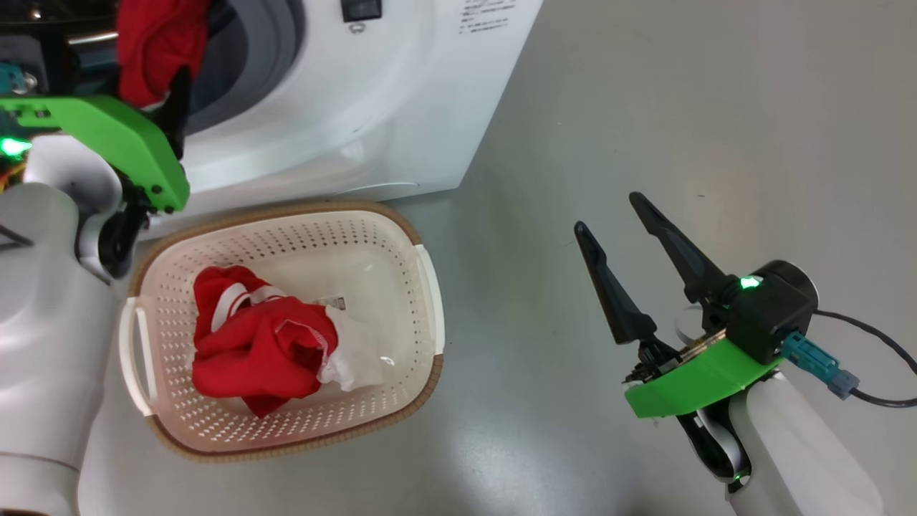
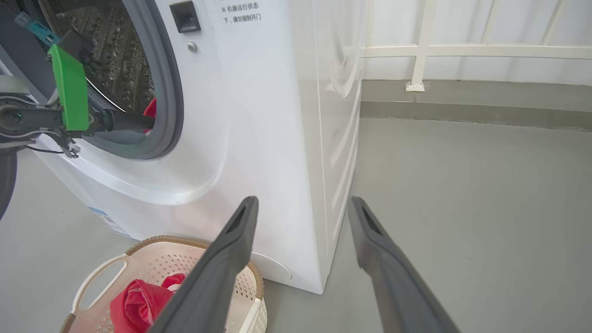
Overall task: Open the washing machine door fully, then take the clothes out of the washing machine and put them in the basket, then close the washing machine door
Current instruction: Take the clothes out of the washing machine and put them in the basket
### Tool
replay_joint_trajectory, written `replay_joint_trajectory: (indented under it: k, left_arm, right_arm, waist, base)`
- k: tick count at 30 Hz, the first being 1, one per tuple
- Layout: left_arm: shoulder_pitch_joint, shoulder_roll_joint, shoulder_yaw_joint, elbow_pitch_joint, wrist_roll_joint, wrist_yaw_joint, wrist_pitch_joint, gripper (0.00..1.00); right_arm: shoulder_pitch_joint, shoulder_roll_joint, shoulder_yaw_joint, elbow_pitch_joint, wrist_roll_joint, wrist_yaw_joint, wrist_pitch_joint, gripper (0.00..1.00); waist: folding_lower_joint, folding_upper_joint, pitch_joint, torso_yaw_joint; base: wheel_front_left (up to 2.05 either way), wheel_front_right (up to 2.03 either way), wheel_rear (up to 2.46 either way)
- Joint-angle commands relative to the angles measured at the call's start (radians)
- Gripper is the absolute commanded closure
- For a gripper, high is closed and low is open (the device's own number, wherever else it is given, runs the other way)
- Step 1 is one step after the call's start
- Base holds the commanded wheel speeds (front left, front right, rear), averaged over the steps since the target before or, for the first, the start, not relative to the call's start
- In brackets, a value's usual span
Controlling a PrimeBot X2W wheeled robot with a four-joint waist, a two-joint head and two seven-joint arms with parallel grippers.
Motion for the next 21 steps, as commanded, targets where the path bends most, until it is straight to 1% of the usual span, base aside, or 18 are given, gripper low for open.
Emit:
replay_joint_trajectory:
  k: [1,5,6,7,8,9,14,18,21]
  left_arm:
    - [-0.030,0.047,0.013,-0.004,0.010,0.011,-0.010,0.00]
    - [-0.044,0.052,0.001,0.023,0.028,0.028,-0.026,0.00]
    - [-0.048,0.055,-0.007,0.031,0.039,0.035,-0.030,0.15]
    - [-0.052,0.056,-0.011,0.037,0.046,0.042,-0.040,0.53]
    - [-0.055,0.055,-0.012,0.042,0.048,0.049,-0.053,0.71]
    - [-0.056,0.055,-0.016,0.046,0.054,0.051,-0.068,1.00]
    - [-0.041,0.038,-0.011,0.057,0.057,0.068,-0.183,1.00]
    - [-0.016,0.027,-0.010,0.069,0.059,0.072,-0.278,1.00]
    - [0.011,0.019,-0.010,0.074,0.061,0.074,-0.327,1.00]
  right_arm:
    - [-0.006,-0.002,0.025,-0.023,0.019,0.003,-0.006,0.00]
    - [-0.009,-0.001,0.033,-0.020,0.028,0.003,-0.006,0.00]
    - [-0.011,-0.001,0.036,-0.018,0.031,0.003,-0.006,0.00]
    - [-0.012,-0.002,0.038,-0.017,0.033,0.003,-0.006,0.00]
    - [-0.014,-0.001,0.039,-0.016,0.036,0.003,-0.006,0.00]
    - [-0.015,0.000,0.037,-0.015,0.039,0.003,-0.006,0.00]
    - [-0.015,0.004,0.030,-0.008,0.051,0.003,-0.006,0.00]
    - [-0.011,0.008,0.023,-0.004,0.053,0.003,-0.006,0.00]
    - [-0.005,0.010,0.017,0.002,0.054,0.003,-0.006,0.00]
  waist:
    - [0.0000,0.0000,0.004,-0.009]
    - [0.0000,0.0000,0.005,-0.017]
    - [0.0000,0.0000,0.005,-0.019]
    - [0.0000,0.0000,0.005,-0.020]
    - [0.0000,0.0000,0.005,-0.020]
    - [0.0000,0.0000,0.004,-0.021]
    - [0.0000,0.0000,-0.007,-0.015]
    - [0.0000,0.0000,-0.025,-0.005]
    - [0.0000,0.0000,-0.045,0.004]
  base:
    - [0.00,0.00,0.00]
    - [0.00,0.00,0.00]
    - [0.00,0.00,0.00]
    - [0.00,0.00,0.00]
    - [0.00,0.00,0.00]
    - [0.00,0.00,0.00]
    - [0.00,0.00,0.00]
    - [0.00,0.00,0.00]
    - [0.00,0.00,0.00]
